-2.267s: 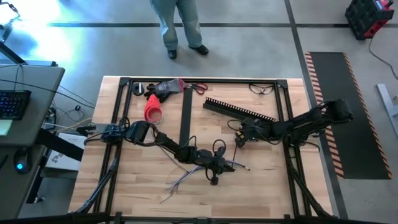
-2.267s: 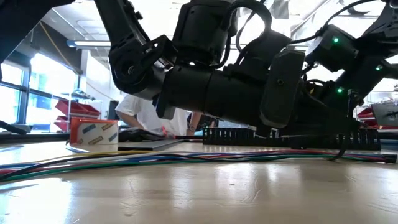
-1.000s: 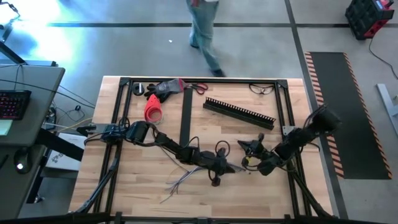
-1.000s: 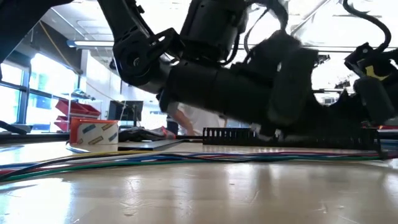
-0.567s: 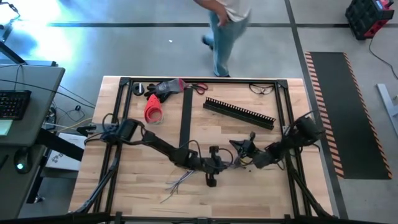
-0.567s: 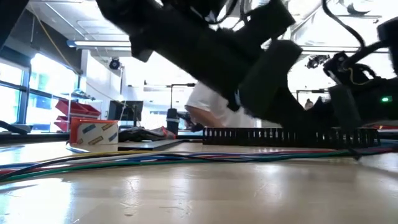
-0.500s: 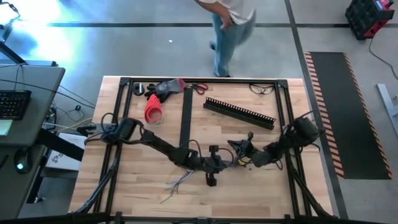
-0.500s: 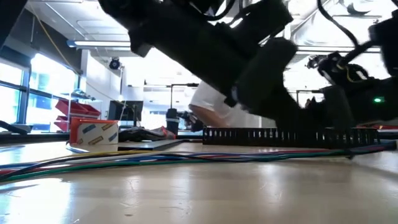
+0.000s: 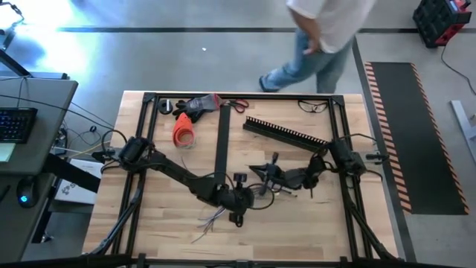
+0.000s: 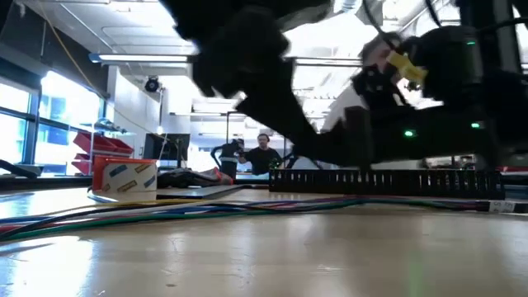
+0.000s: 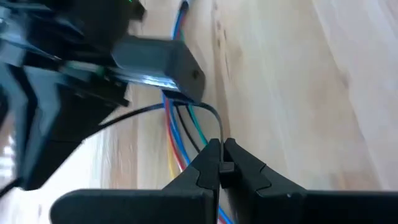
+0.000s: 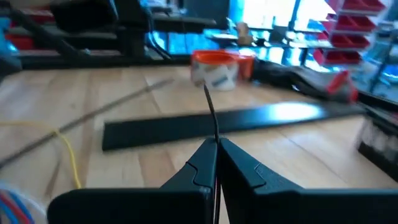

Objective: Ziptie cables
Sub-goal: Wrap the black zip tie on the cables

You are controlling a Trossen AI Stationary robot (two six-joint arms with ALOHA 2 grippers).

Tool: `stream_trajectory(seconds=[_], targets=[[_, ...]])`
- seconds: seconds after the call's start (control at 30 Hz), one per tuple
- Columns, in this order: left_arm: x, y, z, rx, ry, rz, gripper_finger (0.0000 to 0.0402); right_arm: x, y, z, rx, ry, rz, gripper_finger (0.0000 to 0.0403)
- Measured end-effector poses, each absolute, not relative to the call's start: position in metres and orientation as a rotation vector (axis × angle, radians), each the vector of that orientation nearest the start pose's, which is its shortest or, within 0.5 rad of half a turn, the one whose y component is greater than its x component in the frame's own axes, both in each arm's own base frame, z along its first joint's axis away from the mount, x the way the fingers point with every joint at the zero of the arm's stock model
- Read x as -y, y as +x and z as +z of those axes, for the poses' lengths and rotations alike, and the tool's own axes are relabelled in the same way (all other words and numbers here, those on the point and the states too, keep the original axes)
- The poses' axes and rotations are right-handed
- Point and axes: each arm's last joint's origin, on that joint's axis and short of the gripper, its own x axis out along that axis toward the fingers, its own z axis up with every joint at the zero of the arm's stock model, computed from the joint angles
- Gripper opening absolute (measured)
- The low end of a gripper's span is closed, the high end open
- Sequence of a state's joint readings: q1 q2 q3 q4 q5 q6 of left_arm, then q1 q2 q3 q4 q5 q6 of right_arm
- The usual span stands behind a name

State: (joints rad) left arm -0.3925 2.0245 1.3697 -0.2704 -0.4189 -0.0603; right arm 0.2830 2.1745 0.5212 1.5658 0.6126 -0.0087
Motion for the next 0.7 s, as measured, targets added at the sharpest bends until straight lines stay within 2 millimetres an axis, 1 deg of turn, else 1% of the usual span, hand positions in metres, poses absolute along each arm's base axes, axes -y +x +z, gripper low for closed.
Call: stream_trajectory(seconds=[0.1, 0.17, 0.3, 0.37, 0.47, 0.57, 0.7], targets=[[0.155, 0.391, 0.163, -0.876, 0.290, 0.059, 0.0000, -0.068, 0.302, 0.066, -0.066, -0.075, -0.296, 0.0000], [0.158, 0.389, 0.162, -0.879, 0.271, 0.064, 0.0000, -0.069, 0.301, 0.066, -0.069, -0.102, -0.311, 0.0000], [0.164, 0.388, 0.164, -0.848, 0.243, 0.095, 0.0000, -0.071, 0.281, 0.060, -0.121, -0.141, -0.390, 0.0000], [0.167, 0.390, 0.165, -0.778, 0.225, 0.117, 0.0000, -0.072, 0.269, 0.055, -0.147, -0.113, -0.407, 0.0000], [0.170, 0.395, 0.163, -0.608, 0.174, 0.093, 0.0000, -0.073, 0.257, 0.051, -0.163, -0.052, -0.403, 0.0000], [0.163, 0.399, 0.155, -0.437, 0.108, 0.058, 0.0000, -0.078, 0.251, 0.050, -0.171, -0.050, -0.398, 0.0000], [0.149, 0.402, 0.142, -0.302, 0.019, 0.008, 0.0000, -0.081, 0.249, 0.050, -0.169, -0.054, -0.401, 0.0000]])
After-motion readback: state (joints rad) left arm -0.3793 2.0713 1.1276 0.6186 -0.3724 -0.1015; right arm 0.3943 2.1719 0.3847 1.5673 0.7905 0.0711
